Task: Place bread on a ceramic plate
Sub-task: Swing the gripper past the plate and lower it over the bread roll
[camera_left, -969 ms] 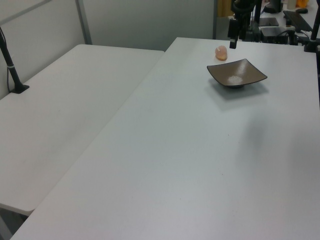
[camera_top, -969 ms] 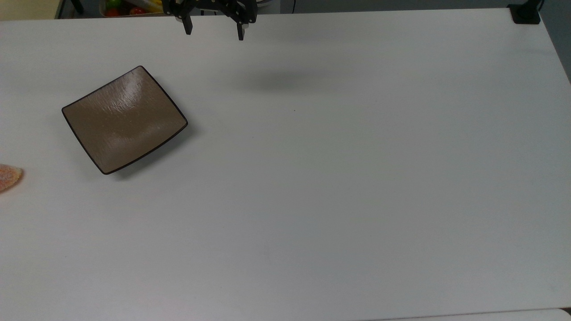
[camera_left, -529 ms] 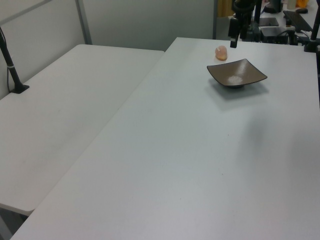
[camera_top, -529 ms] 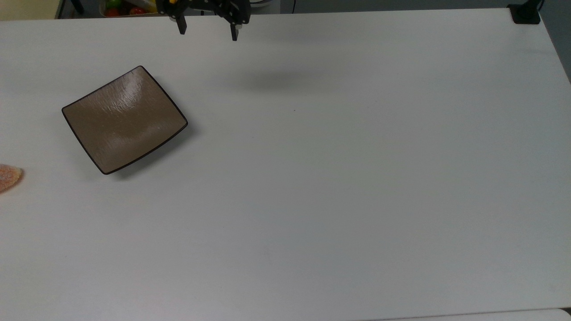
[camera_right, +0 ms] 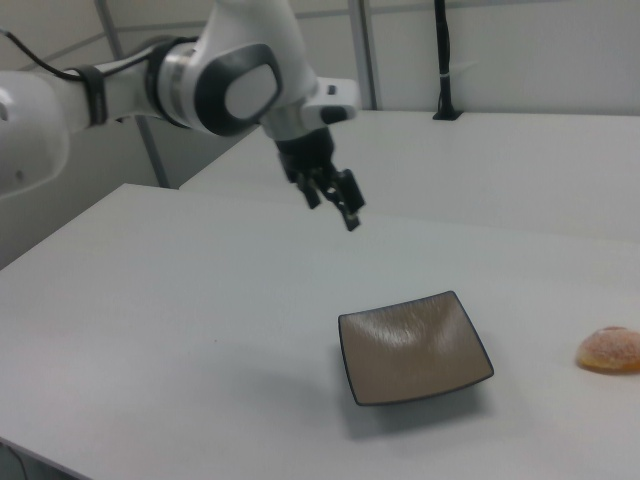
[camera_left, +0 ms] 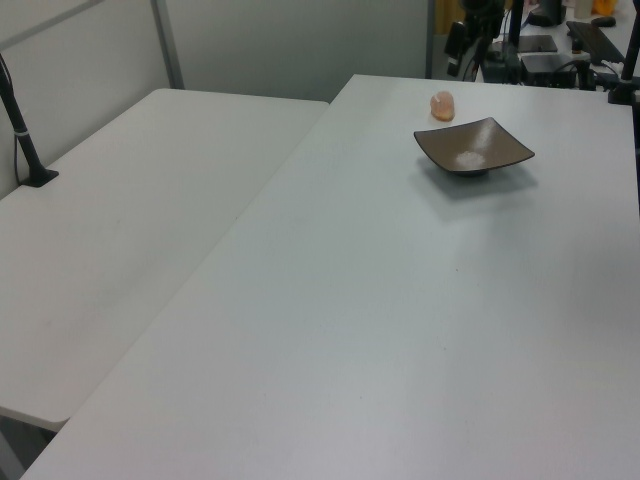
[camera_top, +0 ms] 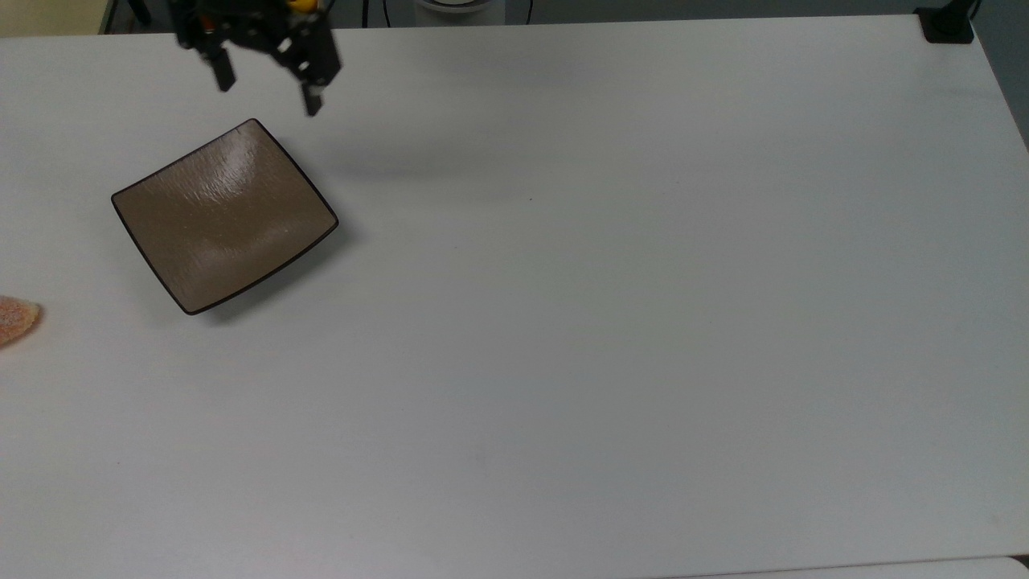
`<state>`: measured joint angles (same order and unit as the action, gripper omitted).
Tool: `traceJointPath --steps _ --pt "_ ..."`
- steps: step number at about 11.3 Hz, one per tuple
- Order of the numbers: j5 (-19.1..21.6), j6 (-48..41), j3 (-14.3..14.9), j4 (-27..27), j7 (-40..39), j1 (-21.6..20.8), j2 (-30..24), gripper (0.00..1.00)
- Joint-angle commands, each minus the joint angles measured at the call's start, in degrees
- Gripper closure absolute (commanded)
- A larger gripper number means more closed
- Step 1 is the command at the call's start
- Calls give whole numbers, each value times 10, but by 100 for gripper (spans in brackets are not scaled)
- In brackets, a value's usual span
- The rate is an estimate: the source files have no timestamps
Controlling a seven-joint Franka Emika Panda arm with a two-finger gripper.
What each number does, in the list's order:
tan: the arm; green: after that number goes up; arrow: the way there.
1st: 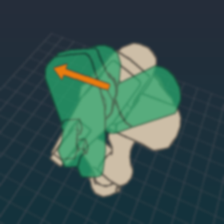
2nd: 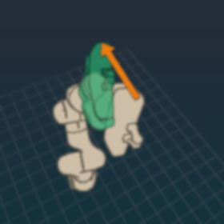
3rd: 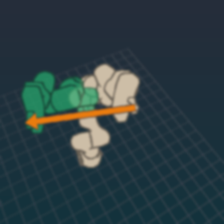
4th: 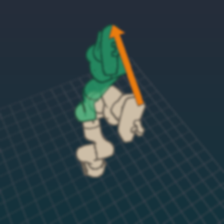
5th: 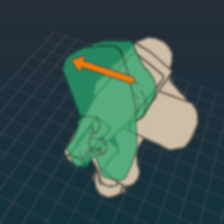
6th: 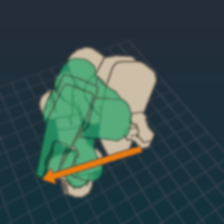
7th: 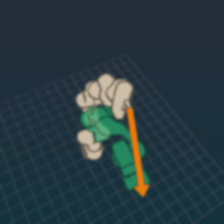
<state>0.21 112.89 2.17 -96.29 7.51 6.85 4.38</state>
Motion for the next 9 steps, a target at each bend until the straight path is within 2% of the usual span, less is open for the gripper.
traceJointPath --steps 1,6,9 --pt "-3 82 0 25 57 59 48 0" --pt "2 247 4 44 110 151 148 0" --pt "1 367 5 100 146 178 248 0"
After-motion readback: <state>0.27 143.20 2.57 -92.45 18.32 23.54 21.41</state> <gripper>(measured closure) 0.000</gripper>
